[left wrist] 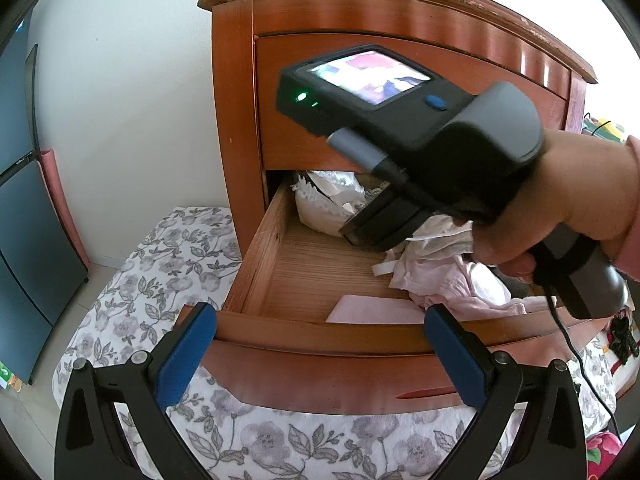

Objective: Take underwear out of drawer
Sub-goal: 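Lift the white lace bra out of the drawer with the right gripper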

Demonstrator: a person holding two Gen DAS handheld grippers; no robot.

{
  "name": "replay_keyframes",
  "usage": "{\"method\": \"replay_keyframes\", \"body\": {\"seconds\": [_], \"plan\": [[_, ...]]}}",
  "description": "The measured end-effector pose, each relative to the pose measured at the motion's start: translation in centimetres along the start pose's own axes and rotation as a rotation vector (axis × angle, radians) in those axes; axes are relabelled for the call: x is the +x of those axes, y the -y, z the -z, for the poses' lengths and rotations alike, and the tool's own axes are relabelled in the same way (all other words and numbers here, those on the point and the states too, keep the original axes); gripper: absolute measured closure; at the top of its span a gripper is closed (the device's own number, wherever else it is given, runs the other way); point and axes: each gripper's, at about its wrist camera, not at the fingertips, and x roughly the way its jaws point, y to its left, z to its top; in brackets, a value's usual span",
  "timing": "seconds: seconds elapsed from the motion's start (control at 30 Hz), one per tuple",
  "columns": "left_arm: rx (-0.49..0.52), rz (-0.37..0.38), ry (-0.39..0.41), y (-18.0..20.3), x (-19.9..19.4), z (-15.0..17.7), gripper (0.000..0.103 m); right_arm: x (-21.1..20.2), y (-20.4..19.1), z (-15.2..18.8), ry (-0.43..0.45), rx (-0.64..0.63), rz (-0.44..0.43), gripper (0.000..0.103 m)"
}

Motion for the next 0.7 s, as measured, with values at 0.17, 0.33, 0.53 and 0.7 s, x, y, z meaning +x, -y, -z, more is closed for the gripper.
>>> {"method": "replay_keyframes", "body": {"seconds": [0.17, 0.33, 0.53, 0.7], "plan": [[0.000, -0.001, 0.000, 0.0, 0.0, 0.0, 0.000, -0.9, 0.8, 0.8, -0.003, 0.032, -0.022, 0.096], [0.000, 0.000, 0.001, 0.0, 0.0, 0.0, 0.000, -0.6, -0.6, 2.1, -0.038, -0.017, -0.052, 0.096], [0.001, 0.000, 0.001, 0.0, 0.0, 0.0, 0.000, -2.4, 0.9, 3.6, -0.002, 0.052, -0.040, 0.096], [0.000, 0.001, 0.000, 0.0, 0.0, 0.0, 0.000, -5.2, 2.0, 4.1, 0.045, 0.093, -0.013, 0.096]]}}
